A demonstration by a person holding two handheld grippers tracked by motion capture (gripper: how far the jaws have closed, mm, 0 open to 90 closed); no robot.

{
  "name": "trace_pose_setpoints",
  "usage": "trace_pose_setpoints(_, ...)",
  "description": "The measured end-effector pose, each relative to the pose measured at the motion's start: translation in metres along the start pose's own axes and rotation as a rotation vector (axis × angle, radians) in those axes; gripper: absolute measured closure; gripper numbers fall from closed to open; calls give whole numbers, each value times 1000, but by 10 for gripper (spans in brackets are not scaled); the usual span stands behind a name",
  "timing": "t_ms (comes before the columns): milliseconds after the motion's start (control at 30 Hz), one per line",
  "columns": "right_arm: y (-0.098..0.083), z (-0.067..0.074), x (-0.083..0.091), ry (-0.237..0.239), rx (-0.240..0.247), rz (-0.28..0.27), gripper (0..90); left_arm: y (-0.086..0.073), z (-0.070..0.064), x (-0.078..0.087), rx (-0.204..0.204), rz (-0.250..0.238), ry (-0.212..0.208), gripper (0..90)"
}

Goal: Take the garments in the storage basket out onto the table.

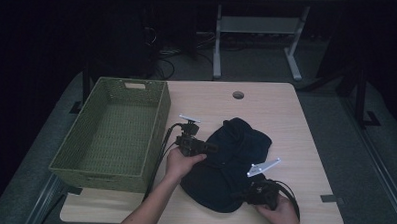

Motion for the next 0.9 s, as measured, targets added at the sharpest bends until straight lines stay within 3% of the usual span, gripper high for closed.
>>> trace_pose_setpoints(400, -24, -20, 33, -55, -46, -44, 896, -18, 5, -12, -6, 63, 5, 765)
trace_pose_setpoints(467, -25, -23, 36, -63, -58, -50, 896, -22, 4, -14, -18, 87, 12, 765)
trace_pose_setpoints(567, -27, -28, 41, -79, -72, -59, 897, -27, 4, -16, 9, 99, -7, 736)
trace_pose_setpoints(700, -28, -35, 46, -94, -82, -68, 896, -34, 5, -15, 11, 110, -2, 754)
trace_pose_setpoints(900, -27, -41, 49, -102, -101, -88, 896, -44, 2, -8, -16, 110, 22, 766)
Point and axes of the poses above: each handheld gripper's, and its own axes: x roughly backward along the jaws, y roughly out of its top, z roughly to its left, the point moved 3 cm from there along -x, roughly forward along the jaws
